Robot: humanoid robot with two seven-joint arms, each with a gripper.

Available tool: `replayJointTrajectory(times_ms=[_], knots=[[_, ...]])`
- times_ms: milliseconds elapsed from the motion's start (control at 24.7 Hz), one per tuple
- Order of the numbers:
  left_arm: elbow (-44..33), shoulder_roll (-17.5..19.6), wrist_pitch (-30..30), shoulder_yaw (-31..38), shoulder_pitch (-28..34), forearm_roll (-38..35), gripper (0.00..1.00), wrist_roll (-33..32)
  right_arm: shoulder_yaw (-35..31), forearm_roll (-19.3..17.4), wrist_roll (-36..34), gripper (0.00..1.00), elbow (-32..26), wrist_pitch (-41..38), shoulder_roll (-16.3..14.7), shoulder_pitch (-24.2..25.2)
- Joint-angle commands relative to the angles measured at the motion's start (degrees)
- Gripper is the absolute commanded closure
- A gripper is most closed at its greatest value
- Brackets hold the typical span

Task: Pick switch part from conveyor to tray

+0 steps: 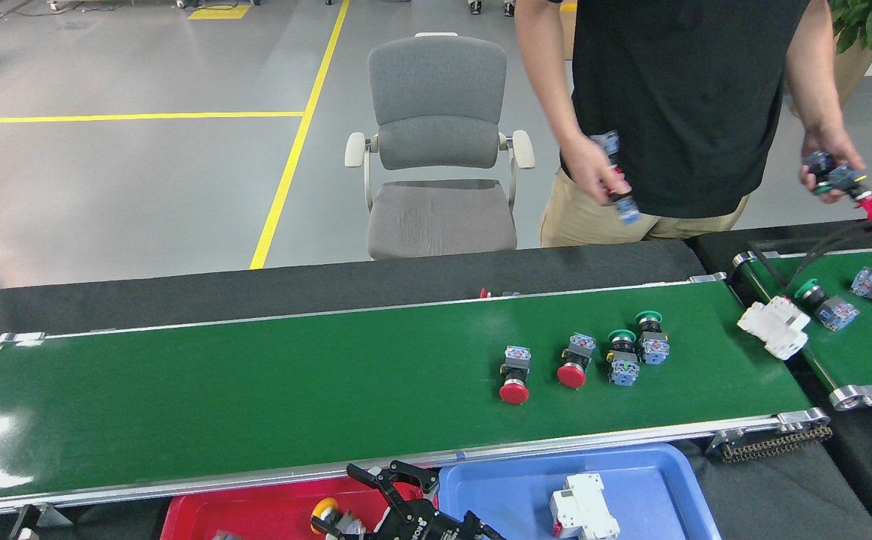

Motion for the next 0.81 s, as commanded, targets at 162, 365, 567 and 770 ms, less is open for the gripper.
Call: replayJointTrajectory(times_ms=[162,365,567,770], knots=[[-0.85,0.28,0.0,0.28,-0.1,-0.02,0.0,0.18,-12.78,-1.24,-0.71,0.0,-2.6,7.81,1.66,3.84],[-0.85,0.19,-0.09,0.36,0.08,-0.02,0.0,0.18,-21.04,-1.41,-1.33,0.0,-7.43,24.95,2.1,10.17],[-0.93,0.19,-0.09,0.28,0.08,-0.02,0.0,0.18,-28.69,-1.15,-0.98,0.0,-7.69,27.94,2.36,13.15],[-0.93,0.46,-0.09,-0.95,-0.45,-0.02,0.0,0.09,-25.79,1.05,-0.62,0.0,-6.29,32.86,2.01,10.17]])
